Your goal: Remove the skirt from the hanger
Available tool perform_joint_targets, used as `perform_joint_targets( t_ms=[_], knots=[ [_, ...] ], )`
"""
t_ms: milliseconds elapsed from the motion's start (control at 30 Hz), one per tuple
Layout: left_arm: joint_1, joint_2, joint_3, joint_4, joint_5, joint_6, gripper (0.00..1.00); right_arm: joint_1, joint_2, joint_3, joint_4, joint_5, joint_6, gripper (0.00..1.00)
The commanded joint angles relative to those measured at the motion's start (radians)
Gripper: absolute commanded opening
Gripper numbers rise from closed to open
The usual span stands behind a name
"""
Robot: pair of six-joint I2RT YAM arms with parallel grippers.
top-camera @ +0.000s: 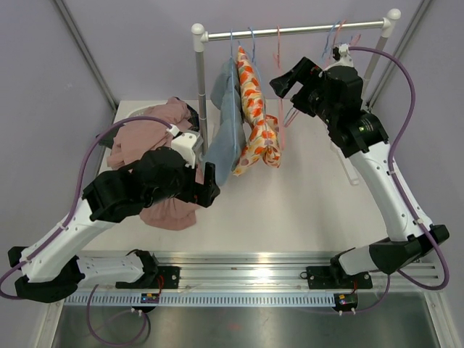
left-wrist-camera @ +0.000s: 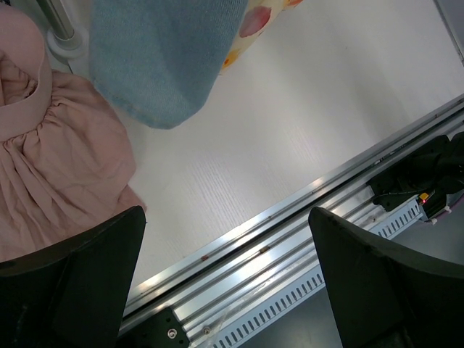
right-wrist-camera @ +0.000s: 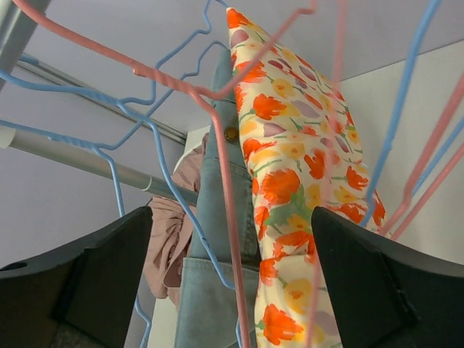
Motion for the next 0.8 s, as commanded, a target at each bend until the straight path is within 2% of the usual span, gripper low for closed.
perform_joint_targets(
  t_ms=[0,200,300,333,400,433,467,533,767],
  knots=[
    [0.006,-0.009,0.003,0.045,0.026,0.004,0.99,-0.005,-0.098,-0.027,0.018,0.043,-0.034,1.00],
    [0.008,0.005,0.004,0.055,0.035,0.005,0.99,-0.005,-0.149,0.033,-0.020,0.113,-0.134,0.99],
    [0.009,0.009,0.000,0.066,0.040,0.002,0.99,-0.004,-0.108,0.105,0.017,-0.030,-0.180,0.99],
    [0.008,0.011,-0.003,0.072,0.041,0.002,0.99,0.005,-0.087,0.157,0.025,-0.154,-0.197,0.99],
    [0.009,0.015,-0.003,0.075,0.043,0.001,0.99,0.036,0.008,0.244,-0.022,-0.216,-0.226,1.00],
    [0.008,0.017,-0.003,0.077,0.041,-0.001,0.99,0.091,0.050,0.363,-0.063,-0.220,-0.279,0.99],
    [0.008,0.017,-0.003,0.077,0.041,-0.001,0.99,0.114,0.132,0.422,-0.103,-0.210,-0.307,1.00],
    [0.008,0.014,-0.003,0.077,0.044,-0.002,0.99,0.156,0.194,0.537,-0.192,-0.168,-0.348,0.99],
    [0.008,-0.015,-0.013,0.060,0.032,-0.007,0.99,0.163,0.252,0.489,-0.168,-0.068,-0.385,0.99]
  ],
)
